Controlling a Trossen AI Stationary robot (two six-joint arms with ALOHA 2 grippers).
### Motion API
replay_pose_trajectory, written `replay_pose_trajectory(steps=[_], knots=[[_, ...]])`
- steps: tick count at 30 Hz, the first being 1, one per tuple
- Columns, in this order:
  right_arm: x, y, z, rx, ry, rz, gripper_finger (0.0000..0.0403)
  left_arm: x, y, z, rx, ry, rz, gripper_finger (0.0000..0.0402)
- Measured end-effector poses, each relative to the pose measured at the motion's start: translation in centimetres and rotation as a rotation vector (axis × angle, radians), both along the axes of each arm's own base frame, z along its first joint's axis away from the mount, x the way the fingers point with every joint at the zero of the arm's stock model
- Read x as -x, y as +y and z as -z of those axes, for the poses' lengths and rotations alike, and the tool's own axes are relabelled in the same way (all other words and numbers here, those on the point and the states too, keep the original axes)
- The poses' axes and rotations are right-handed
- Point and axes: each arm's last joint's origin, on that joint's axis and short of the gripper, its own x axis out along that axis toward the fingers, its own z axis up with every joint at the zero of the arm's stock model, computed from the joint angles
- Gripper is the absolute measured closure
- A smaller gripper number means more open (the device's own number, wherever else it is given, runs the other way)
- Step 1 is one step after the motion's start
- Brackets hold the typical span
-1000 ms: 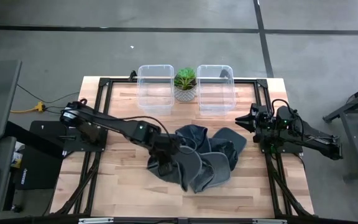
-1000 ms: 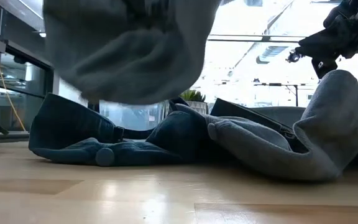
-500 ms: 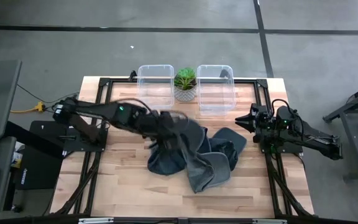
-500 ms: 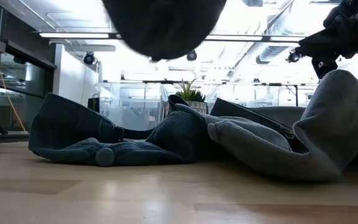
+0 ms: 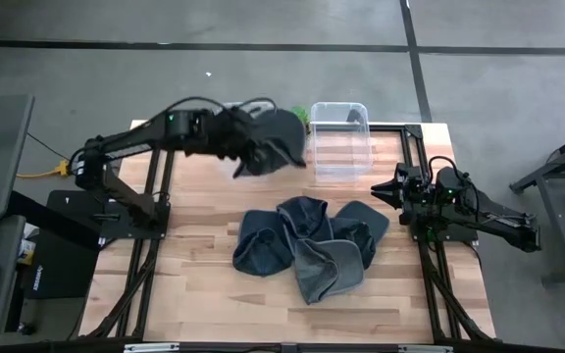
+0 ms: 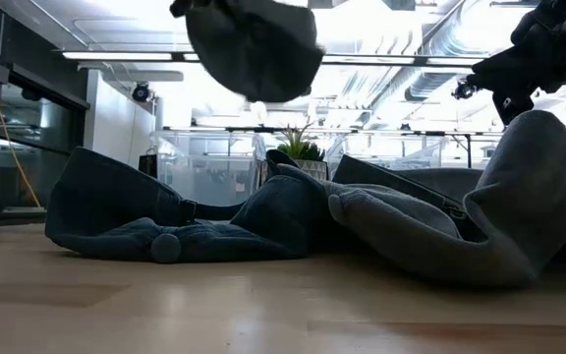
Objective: Pick & Place hat
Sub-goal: Put the left gray cap into the left transparent bin
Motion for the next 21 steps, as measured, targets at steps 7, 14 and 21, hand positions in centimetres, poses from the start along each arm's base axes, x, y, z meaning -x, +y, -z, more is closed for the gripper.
replay_pose_trajectory(steps=[7, 14, 21], knots=[[0.0, 0.0, 0.0, 0.000, -0.001, 0.000, 0.0325, 1.7, 5.1, 0.1, 0.002, 0.039, -0.053, 0.0401], [0.0, 0.0, 0.0, 0.000, -0.001, 0.000, 0.0325, 4.6, 10.3, 0.1, -0.014, 0.070, 0.044, 0.0401], [0.0, 0.0, 0.0, 0.000, -0.001, 0.000, 0.0325, 7.8, 15.0, 0.2, -0.022, -0.009, 0.156, 0.0401]])
